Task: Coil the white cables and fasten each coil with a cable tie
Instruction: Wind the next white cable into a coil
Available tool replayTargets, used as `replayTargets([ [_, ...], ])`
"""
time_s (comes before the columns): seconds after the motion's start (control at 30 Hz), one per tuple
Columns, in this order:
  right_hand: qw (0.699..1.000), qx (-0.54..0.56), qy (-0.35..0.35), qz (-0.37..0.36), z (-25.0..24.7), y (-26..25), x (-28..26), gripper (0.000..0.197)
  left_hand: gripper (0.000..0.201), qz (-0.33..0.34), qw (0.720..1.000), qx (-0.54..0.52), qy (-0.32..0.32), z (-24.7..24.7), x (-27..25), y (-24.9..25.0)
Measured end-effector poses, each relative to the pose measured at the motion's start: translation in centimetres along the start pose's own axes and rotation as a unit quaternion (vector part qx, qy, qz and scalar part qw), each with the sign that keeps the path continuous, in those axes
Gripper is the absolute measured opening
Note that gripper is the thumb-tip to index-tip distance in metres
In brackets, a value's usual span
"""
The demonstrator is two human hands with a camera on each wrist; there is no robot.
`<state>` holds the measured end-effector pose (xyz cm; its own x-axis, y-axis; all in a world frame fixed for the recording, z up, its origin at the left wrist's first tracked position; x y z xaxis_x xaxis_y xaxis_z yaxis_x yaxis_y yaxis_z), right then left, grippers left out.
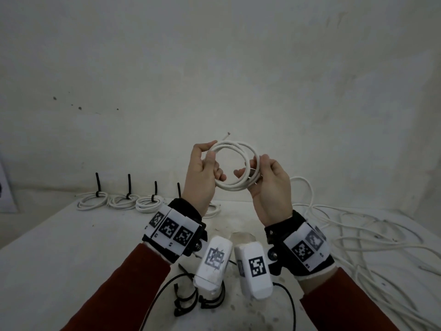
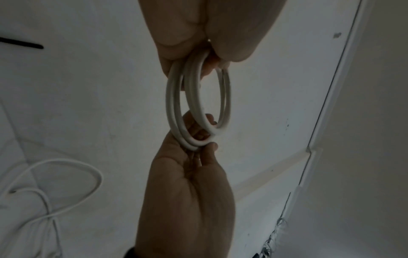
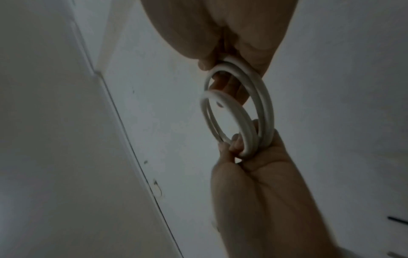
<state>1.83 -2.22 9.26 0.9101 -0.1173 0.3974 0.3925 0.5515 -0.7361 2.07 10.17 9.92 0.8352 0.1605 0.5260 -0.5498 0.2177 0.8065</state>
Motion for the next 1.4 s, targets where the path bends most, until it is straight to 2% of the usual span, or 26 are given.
replayTargets([
  [0.13, 0.999, 0.007, -0.023, 0.024, -0.3, -1.1, 0.3, 0.028, 0.013, -0.04, 0.997, -0.058, -0.035, 0.0, -0.3, 0.3],
  [0.27, 0.998, -0.042, -0.037, 0.024, -0.3, -1.4, 0.5, 0.023, 0.013, -0.05, 0.998, -0.036, -0.015, -0.1, -0.6, 0.1],
  [0.4, 0.994, -0.085, -0.052, 0.044, -0.2, -1.2, 0.3, 0.021, 0.01, -0.028, 0.999, 0.013, 0.013, -0.3, -0.6, 0.0],
  [0.5, 0.994, -0.075, -0.06, 0.059, 0.0, -0.8, 0.3, 0.017, 0.014, 0.006, 0.998, 0.052, 0.024, -0.1, -0.7, 0.0],
  [0.6, 0.994, -0.065, -0.069, 0.047, 0.3, -0.4, 0.2, 0.022, 0.015, 0.008, 0.998, 0.055, 0.022, 0.4, -0.9, 0.2],
  [0.7, 0.984, -0.153, -0.089, -0.006, 0.3, -0.4, 0.0, 0.02, 0.016, -0.018, 0.999, 0.031, 0.017, 0.5, -0.8, 0.2],
  [0.77, 0.979, -0.173, -0.107, -0.007, 0.2, -0.5, 0.1, 0.02, 0.015, -0.04, 0.999, 0.01, -0.003, 0.1, -0.6, 0.3],
  [0.87, 0.985, -0.108, -0.121, 0.063, -0.1, -1.0, 0.4, 0.027, 0.011, -0.102, 0.991, -0.063, -0.058, -0.7, -0.4, 0.6],
  [0.97, 0.984, -0.057, -0.127, 0.112, -0.4, -1.7, 0.5, 0.03, 0.018, -0.156, 0.971, -0.121, -0.132, -1.2, -0.4, 1.2],
  [1.1, 0.978, -0.09, -0.125, 0.143, -0.3, -2.4, 0.4, 0.031, 0.03, -0.195, 0.96, -0.102, -0.174, -0.7, -0.8, 1.5],
  [1.27, 0.975, -0.093, -0.136, 0.149, -0.1, -2.6, 0.3, 0.029, 0.051, -0.199, 0.965, -0.093, -0.141, -0.1, -0.8, 1.4],
  [1.33, 0.978, -0.102, -0.13, 0.128, 0.0, -2.6, 0.2, 0.025, 0.044, -0.196, 0.968, -0.109, -0.111, -0.1, -0.8, 1.3],
  [1.4, 0.982, -0.104, -0.116, 0.108, 0.2, -2.5, 0.1, 0.021, 0.033, -0.159, 0.98, -0.095, -0.078, -0.2, -0.8, 1.3],
])
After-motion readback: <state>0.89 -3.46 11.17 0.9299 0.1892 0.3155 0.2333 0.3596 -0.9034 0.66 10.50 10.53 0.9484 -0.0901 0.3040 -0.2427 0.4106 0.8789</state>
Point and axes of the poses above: each hand's wrist, its own x-axis towards the middle knuckle, its own z-axis out of the palm, y = z × x, the point moved 1 cm from there along x, towards the middle knuckle, and after that the axes turned 1 degree about -y, right-handed, at the moved point
